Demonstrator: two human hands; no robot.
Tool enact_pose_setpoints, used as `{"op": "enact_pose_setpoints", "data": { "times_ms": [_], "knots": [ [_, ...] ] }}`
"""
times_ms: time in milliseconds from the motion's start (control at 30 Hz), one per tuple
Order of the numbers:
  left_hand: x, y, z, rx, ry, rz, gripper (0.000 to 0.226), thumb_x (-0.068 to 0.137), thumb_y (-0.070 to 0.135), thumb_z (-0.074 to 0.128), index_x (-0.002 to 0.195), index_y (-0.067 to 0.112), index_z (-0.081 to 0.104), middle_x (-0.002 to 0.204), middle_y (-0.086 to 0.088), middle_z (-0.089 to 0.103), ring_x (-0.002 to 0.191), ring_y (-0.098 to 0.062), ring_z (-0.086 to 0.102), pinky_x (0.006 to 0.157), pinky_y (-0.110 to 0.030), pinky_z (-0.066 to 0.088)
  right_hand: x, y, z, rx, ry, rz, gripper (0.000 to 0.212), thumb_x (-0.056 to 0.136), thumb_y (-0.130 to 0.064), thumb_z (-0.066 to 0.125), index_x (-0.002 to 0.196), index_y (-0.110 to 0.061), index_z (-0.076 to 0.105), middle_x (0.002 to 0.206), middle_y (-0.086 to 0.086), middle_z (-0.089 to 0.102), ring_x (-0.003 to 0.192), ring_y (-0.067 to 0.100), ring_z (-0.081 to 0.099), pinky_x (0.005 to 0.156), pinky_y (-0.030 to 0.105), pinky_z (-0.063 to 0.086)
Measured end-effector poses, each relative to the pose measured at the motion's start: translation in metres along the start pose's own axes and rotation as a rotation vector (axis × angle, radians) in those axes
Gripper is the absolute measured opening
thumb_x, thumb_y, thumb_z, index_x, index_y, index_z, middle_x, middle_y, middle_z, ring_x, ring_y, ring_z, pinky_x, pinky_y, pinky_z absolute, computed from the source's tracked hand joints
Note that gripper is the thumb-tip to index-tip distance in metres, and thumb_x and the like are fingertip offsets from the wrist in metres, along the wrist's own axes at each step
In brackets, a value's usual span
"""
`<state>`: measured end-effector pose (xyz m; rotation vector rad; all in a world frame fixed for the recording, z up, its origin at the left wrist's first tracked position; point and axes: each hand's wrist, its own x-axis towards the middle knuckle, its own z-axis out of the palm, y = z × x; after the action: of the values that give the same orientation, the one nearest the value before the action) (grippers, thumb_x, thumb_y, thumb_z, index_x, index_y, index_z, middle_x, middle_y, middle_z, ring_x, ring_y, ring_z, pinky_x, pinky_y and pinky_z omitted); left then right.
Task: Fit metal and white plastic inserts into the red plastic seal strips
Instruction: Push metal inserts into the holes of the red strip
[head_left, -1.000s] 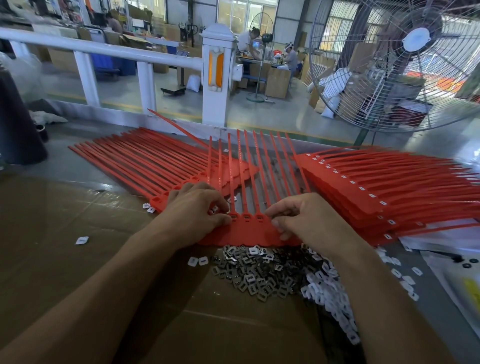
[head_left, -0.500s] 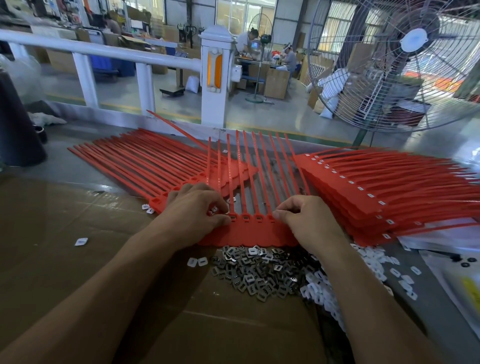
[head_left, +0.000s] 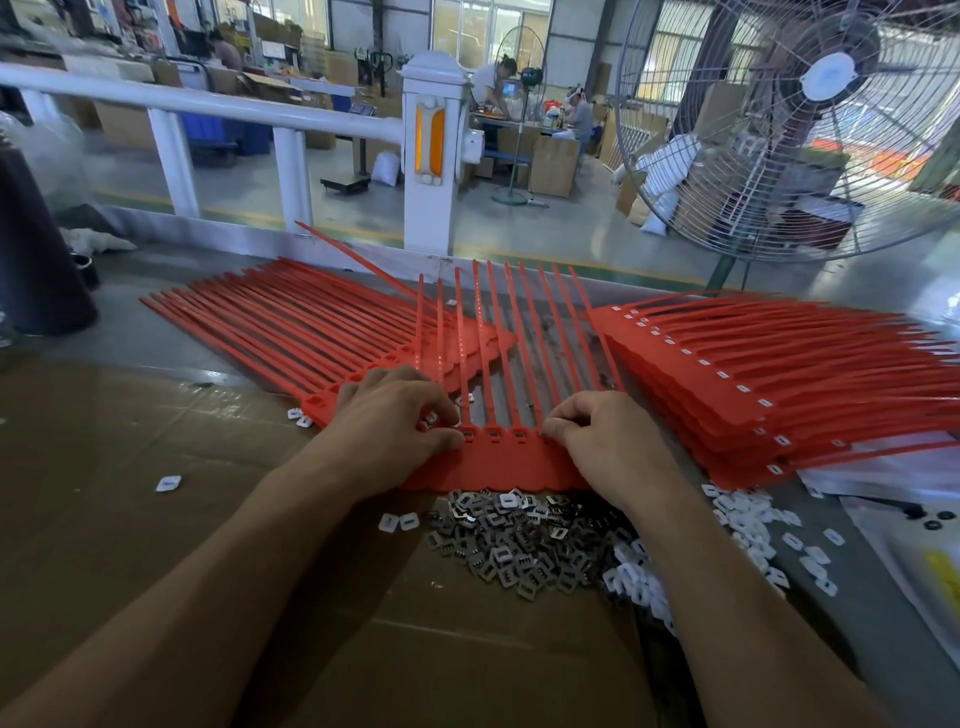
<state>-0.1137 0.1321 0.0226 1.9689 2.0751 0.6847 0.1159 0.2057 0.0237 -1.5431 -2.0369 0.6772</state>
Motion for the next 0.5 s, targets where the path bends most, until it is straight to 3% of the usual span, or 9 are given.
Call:
{"op": "enact_pose_setpoints", "data": {
  "times_ms": [133, 233, 367, 500],
  "knots": [
    [0.0, 0.001, 0.0, 0.004, -0.005, -0.002, 0.024, 0.088, 0.056, 0.067, 0.11, 0.046, 0.065, 0.138, 0.016, 0.047, 0.134, -0.013, 0.03, 0.114, -0.045, 0.017, 0.0, 0.0, 0.002, 0.037, 0.046, 0.023, 0.012, 0.091, -0.033, 0.077, 0.079, -0.031, 0.074, 0.084, -0.02, 0.068, 0.082, -0.002, 0.062, 0.064, 0.02, 0.042],
    [0.001, 0.001, 0.0, 0.005, -0.009, -0.007, 0.024, 0.088, 0.057, 0.067, 0.11, 0.047, 0.064, 0.138, 0.017, 0.047, 0.134, -0.013, 0.03, 0.114, -0.045, 0.017, 0.002, 0.0, 0.004, 0.028, 0.07, 0.047, 0.012, 0.088, -0.033, 0.079, 0.078, -0.029, 0.074, 0.08, -0.021, 0.066, 0.078, -0.003, 0.06, 0.059, 0.019, 0.039],
    [0.001, -0.001, 0.001, 0.006, -0.001, -0.001, 0.024, 0.087, 0.058, 0.067, 0.109, 0.047, 0.064, 0.136, 0.017, 0.048, 0.133, -0.012, 0.031, 0.113, -0.045, 0.018, 0.004, 0.0, 0.003, 0.02, 0.057, 0.048, 0.01, 0.088, -0.033, 0.078, 0.079, -0.029, 0.076, 0.081, -0.02, 0.068, 0.081, -0.002, 0.062, 0.06, 0.019, 0.04],
    [0.001, -0.001, 0.002, 0.003, 0.002, 0.004, 0.025, 0.087, 0.058, 0.067, 0.109, 0.047, 0.064, 0.138, 0.017, 0.048, 0.133, -0.012, 0.031, 0.113, -0.044, 0.017, 0.0, 0.001, -0.006, 0.084, 0.003, 0.031, 0.01, 0.096, -0.031, 0.07, 0.095, -0.027, 0.079, 0.095, -0.015, 0.071, 0.092, 0.003, 0.064, 0.068, 0.02, 0.042]
  ]
}}
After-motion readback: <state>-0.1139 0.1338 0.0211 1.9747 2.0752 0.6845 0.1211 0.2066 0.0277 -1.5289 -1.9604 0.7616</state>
